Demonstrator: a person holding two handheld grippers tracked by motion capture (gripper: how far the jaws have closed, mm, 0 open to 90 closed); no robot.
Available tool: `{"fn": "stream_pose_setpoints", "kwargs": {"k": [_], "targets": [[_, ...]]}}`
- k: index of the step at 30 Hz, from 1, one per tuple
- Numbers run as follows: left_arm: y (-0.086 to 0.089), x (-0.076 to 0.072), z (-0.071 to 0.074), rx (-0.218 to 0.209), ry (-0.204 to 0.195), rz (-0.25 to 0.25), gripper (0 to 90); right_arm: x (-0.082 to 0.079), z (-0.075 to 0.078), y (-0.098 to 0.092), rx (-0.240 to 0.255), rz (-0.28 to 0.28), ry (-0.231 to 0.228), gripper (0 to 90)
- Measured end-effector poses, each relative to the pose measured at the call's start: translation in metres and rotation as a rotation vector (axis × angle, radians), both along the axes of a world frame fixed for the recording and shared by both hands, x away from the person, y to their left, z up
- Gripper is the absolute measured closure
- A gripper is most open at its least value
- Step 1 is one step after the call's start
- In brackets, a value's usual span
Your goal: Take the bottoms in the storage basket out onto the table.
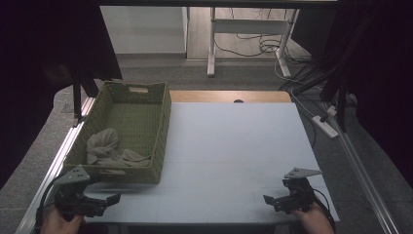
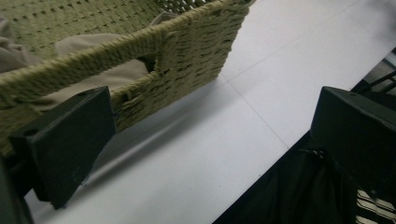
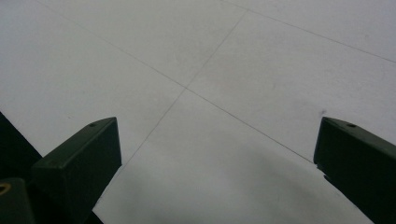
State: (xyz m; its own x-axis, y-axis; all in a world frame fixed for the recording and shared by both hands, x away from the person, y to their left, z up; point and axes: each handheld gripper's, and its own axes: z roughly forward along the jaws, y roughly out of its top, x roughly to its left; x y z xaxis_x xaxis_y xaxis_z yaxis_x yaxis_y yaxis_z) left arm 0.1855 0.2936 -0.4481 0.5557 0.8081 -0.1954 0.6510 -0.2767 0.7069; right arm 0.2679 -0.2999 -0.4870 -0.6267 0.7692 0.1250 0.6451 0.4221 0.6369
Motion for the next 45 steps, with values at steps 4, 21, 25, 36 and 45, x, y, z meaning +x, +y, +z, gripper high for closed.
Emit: {"fn": "stream_pose_setpoints", "kwargs": {"k": [4,21,25,36,45], "targets": [[0.004,0.003,0.002,0.009,0.000,0.012,0.0,0.000,0.000,0.000,-0.001,0.000,0.002,0.7],[0.011,0.021,0.016,0.021,0.017,0.028,0.0,0.000,-0.001,0.001,-0.009,0.001,0.006,0.7],[0.012,0.025,0.019,0.024,0.019,0.033,0.0,0.001,0.000,0.001,-0.016,0.003,0.005,0.7],[0.014,0.041,0.024,0.036,0.033,0.052,0.0,0.001,-0.001,0.001,-0.010,0.005,0.009,0.8],[0.018,0.060,0.025,0.062,0.057,0.074,0.0,0.001,-0.001,0.001,-0.009,0.004,0.012,0.8]]}}
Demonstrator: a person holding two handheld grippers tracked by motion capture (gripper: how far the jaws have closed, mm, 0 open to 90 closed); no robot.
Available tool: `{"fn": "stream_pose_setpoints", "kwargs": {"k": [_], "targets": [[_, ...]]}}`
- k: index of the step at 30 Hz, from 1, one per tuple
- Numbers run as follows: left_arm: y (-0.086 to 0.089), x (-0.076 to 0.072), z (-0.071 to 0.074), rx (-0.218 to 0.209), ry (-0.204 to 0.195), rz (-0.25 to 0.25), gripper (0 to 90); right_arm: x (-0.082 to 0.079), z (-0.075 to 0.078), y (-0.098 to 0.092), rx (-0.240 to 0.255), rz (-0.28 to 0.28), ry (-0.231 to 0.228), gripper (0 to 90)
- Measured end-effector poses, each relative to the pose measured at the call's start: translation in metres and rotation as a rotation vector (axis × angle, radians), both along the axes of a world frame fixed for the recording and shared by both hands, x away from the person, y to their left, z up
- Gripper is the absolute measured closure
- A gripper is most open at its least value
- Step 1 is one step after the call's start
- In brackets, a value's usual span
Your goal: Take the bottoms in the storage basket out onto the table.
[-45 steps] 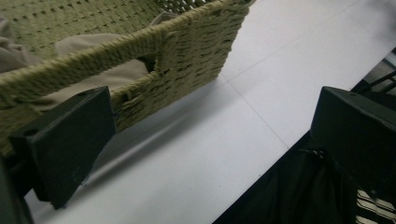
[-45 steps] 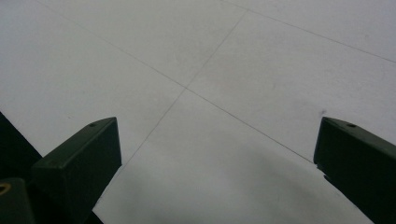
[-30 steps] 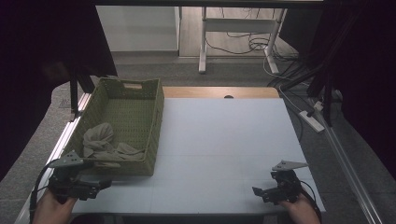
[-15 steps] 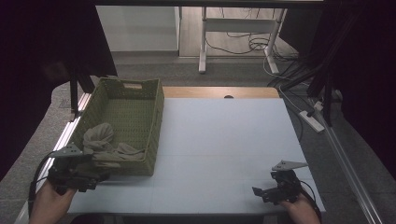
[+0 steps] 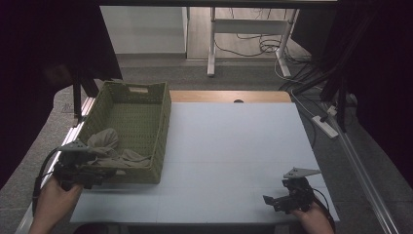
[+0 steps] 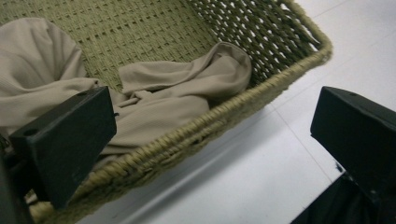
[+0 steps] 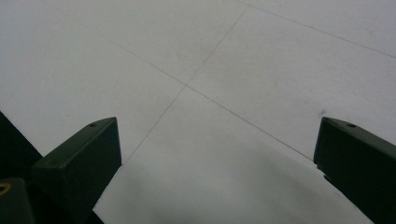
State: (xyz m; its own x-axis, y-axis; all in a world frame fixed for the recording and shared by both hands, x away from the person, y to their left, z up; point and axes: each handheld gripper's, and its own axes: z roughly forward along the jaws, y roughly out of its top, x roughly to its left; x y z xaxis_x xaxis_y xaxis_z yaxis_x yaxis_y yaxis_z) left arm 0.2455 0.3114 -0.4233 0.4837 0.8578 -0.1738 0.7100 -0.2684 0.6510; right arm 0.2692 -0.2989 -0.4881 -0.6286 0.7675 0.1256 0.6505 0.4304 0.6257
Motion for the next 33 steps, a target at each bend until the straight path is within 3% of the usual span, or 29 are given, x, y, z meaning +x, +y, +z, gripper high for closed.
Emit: {"fn": "stream_pose_setpoints", "kwargs": {"k": [10,21,27,33], "targets": [[0.002,0.021,0.000,0.037,0.029,0.017,0.1,0.000,0.000,0.000,0.001,-0.001,0.003,0.8],[0.015,0.046,-0.002,0.014,0.053,0.017,0.1,0.001,0.000,0.000,-0.002,0.002,0.008,0.8],[0.013,0.058,-0.002,0.046,0.058,0.032,0.1,0.001,0.000,0.000,-0.001,0.003,0.010,0.8],[0.013,0.071,-0.002,0.034,0.062,0.038,0.1,0.001,-0.001,0.000,0.001,0.003,0.012,0.8]]}}
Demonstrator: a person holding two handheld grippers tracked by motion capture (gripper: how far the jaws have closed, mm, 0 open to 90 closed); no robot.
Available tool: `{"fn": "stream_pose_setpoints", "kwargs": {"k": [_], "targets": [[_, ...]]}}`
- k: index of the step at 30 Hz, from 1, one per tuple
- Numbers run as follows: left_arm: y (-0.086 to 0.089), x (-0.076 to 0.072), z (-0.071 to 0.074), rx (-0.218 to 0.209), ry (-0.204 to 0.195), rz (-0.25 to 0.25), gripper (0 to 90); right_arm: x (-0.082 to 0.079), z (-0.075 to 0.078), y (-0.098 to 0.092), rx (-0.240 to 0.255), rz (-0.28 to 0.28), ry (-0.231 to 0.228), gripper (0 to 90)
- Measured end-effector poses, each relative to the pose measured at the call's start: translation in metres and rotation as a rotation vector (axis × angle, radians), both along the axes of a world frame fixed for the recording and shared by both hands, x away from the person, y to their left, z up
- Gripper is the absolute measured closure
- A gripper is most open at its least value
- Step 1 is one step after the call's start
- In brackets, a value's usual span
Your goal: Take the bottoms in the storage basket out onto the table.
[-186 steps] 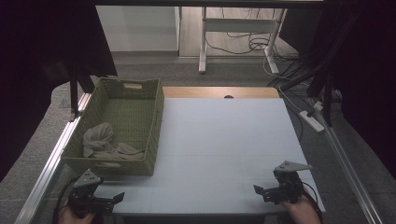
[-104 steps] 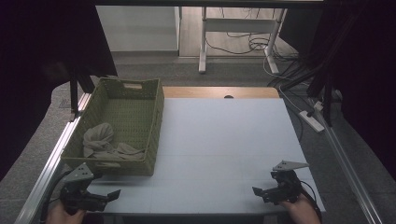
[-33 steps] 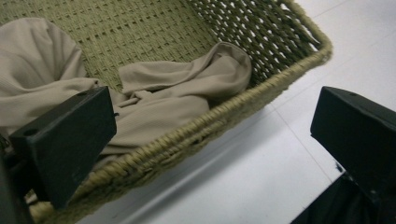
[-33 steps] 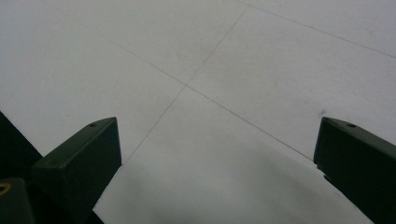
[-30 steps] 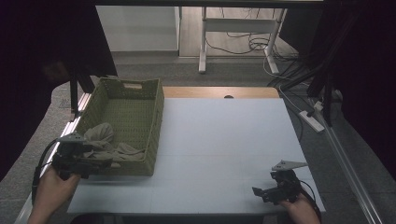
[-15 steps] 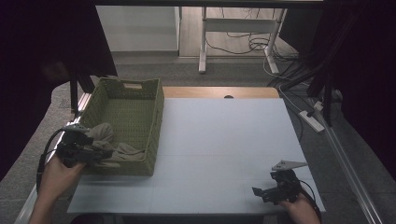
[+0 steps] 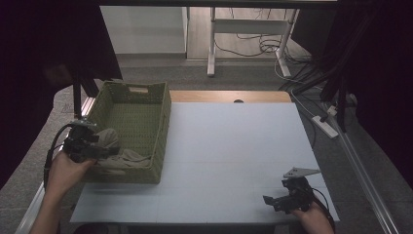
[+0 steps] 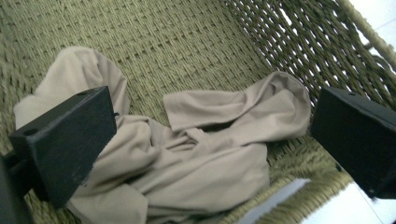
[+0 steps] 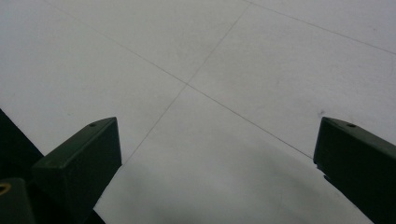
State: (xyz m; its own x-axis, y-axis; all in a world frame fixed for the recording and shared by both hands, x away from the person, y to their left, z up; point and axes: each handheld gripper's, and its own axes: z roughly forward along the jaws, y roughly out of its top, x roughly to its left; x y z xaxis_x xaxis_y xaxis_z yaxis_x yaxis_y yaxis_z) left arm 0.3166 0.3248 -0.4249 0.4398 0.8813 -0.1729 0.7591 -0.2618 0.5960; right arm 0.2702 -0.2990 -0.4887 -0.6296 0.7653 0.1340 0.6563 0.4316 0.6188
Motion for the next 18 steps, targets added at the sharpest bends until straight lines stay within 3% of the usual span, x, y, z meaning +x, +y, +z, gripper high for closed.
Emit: {"fn": "stream_pose_setpoints", "kwargs": {"k": [6,13,18], "targets": [[0.002,0.015,0.001,0.014,0.018,0.011,0.1,0.000,0.000,0.000,0.002,0.000,0.001,0.8],[0.006,0.036,-0.004,0.061,0.043,0.049,0.1,0.000,0.000,0.000,0.004,-0.001,0.003,0.8],[0.010,0.053,-0.009,0.088,0.084,0.075,0.2,0.000,0.000,0.000,0.003,-0.003,0.003,0.8]]}}
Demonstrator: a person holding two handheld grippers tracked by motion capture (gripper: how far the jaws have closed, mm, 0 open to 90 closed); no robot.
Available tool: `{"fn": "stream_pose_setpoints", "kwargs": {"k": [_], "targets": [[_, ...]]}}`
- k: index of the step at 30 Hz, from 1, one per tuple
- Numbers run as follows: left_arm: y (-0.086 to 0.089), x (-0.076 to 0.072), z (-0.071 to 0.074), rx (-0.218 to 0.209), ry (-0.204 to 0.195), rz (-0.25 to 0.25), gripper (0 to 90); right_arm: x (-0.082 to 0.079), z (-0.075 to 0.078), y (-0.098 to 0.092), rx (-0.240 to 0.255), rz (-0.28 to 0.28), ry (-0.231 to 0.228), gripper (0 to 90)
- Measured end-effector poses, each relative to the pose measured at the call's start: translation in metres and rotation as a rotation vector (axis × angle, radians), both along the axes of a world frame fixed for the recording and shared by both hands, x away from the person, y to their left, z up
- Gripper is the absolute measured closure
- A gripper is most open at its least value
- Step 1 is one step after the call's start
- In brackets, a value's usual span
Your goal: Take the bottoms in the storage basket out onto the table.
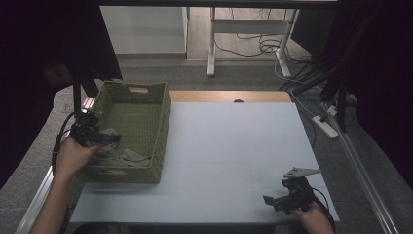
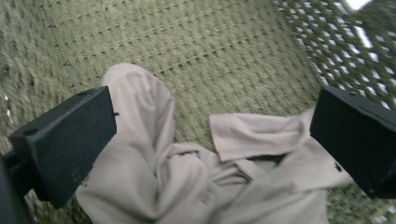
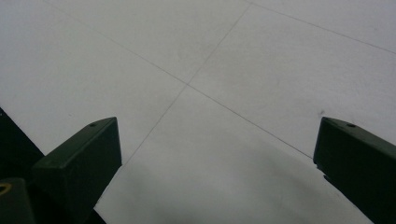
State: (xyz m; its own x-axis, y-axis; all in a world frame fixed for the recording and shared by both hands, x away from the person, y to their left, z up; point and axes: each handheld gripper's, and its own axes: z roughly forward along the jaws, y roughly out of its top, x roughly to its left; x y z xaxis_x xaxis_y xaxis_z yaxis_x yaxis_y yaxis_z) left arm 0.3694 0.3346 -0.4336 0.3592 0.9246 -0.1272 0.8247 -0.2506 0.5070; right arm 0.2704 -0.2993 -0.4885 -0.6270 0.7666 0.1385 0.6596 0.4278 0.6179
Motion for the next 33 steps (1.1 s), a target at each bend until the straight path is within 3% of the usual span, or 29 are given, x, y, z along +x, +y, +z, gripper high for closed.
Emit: {"fn": "stream_pose_setpoints", "kwargs": {"k": [4,9,16,22,24,26,29,31,33], "targets": [[0.000,0.013,-0.006,0.042,0.034,0.009,1.3,0.000,0.000,0.000,0.005,0.002,0.000,0.9],[-0.001,0.028,-0.013,0.036,0.063,0.011,3.1,0.000,0.000,0.000,0.006,0.003,0.000,0.9],[-0.004,0.049,-0.026,0.095,0.117,0.018,6.9,0.000,0.000,-0.001,0.009,0.005,-0.002,0.9],[0.001,0.059,-0.039,0.136,0.166,0.042,16.0,0.000,0.000,-0.001,0.009,0.006,0.003,0.9],[-0.002,0.061,-0.041,0.193,0.179,0.044,21.1,0.000,0.000,-0.001,0.009,0.008,0.001,0.9],[-0.003,0.062,-0.046,0.190,0.207,0.039,28.3,0.000,0.000,-0.001,0.009,0.006,0.002,0.9],[-0.004,0.064,-0.054,0.225,0.254,0.049,45.5,0.000,0.000,-0.001,0.010,0.006,0.002,0.9],[-0.002,0.064,-0.058,0.169,0.276,0.038,55.3,0.000,0.000,-0.001,0.010,0.006,0.002,0.9],[-0.001,0.063,-0.059,0.135,0.289,0.006,74.2,0.000,0.000,-0.001,0.010,0.006,0.003,0.9]]}}
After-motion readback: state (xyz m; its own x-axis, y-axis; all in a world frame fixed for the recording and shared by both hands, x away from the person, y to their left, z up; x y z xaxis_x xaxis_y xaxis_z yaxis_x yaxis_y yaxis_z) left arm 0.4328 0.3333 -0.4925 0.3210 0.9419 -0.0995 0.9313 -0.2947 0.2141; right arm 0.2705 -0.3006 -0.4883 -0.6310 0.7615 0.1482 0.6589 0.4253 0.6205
